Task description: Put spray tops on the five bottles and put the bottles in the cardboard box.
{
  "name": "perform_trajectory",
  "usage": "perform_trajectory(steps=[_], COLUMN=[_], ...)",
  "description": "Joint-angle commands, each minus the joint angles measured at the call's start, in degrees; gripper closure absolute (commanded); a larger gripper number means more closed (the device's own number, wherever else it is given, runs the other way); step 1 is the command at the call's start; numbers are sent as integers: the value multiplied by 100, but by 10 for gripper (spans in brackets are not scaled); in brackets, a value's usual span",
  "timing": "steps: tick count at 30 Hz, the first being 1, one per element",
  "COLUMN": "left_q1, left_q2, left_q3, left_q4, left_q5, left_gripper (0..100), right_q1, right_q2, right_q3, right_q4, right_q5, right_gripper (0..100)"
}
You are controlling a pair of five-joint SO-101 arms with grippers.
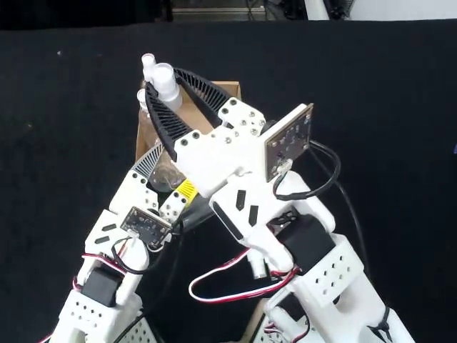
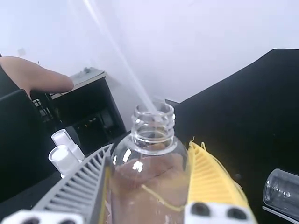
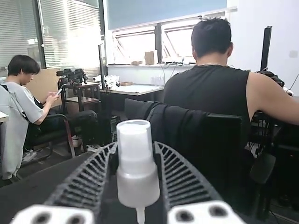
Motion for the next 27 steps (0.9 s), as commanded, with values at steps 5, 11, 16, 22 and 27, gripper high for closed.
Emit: perform_trajectory(steps=[5,11,16,22,27], left_q1=[444,426,444,453,462], left_q2=[-105,-105,-105,-105,-105], left_q3=[136,136,136,136,136], left_q4=[-141,-141,-141,-141,-141], left_q5=[-9,-9,-9,-9,79], left_gripper=[938,938,938,938,938], right_q1=[-70,-70,-97,-97,-70], right_q2=[-145,-268,-1121,-1982,-2237], right_q3=[-48,4,602,1402,1745], right_q4=[18,62,18,18,18], right_q5=[0,0,0,44,44], right_gripper=[969,969,969,969,967])
